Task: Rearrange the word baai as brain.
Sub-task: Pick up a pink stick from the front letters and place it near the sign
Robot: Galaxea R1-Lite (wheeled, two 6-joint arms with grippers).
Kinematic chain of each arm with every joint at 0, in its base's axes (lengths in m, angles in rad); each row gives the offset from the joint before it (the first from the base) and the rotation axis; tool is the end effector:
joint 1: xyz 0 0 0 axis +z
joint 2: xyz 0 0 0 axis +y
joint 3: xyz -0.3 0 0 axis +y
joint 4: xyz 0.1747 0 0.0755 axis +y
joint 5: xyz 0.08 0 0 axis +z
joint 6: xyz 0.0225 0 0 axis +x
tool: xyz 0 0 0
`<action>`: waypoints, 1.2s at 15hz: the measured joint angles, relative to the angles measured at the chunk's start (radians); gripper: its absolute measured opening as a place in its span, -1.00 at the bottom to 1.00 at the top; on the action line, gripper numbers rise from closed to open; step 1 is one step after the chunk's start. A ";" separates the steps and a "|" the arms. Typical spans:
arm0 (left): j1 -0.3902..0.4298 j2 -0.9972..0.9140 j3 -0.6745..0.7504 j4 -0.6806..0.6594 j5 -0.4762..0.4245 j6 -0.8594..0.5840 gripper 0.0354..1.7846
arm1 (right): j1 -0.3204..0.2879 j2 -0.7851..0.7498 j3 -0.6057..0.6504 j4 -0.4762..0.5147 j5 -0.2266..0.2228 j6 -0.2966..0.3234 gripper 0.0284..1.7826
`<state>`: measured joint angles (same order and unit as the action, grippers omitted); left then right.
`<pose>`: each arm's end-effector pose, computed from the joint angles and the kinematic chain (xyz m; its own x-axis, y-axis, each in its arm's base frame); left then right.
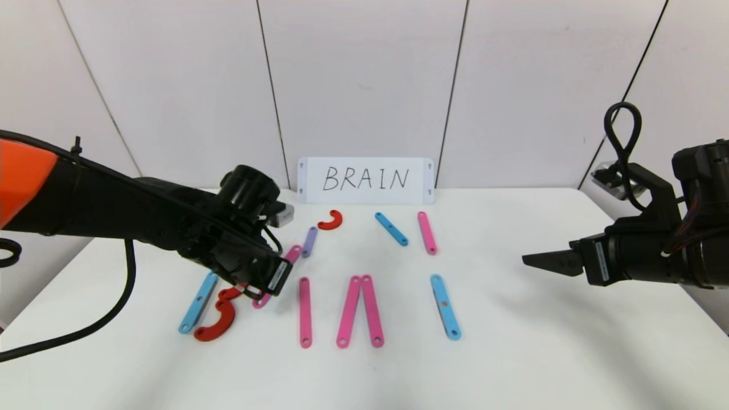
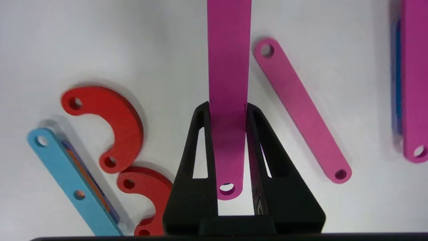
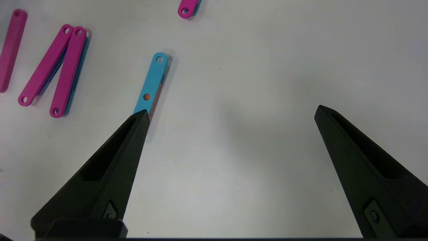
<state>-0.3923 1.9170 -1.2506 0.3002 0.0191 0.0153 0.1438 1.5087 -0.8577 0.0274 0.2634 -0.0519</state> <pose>0.3181 -0.1311 0.1492 0.5321 -0.1995 -0.8228 0.3838 0.9231 0.0244 0.2419 0.0410 0.1898 0.7067 0.3654 -0.6059 -0.3707 0.9206 0.1228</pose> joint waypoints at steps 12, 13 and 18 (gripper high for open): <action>0.148 0.208 -0.376 0.051 0.012 -0.169 -0.69 | 0.000 0.006 0.000 0.001 0.000 0.002 0.94; 0.136 0.214 -0.380 0.049 0.010 -0.168 -0.69 | 0.000 0.006 0.000 0.001 0.000 0.002 0.94; 0.035 0.226 -0.403 0.042 0.006 -0.172 -0.69 | -0.002 0.006 0.000 0.001 -0.005 0.004 0.94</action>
<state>-0.3574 2.1428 -1.6538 0.3419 0.0253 -0.1566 0.1419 1.5143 -0.8577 0.0283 0.2587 -0.0474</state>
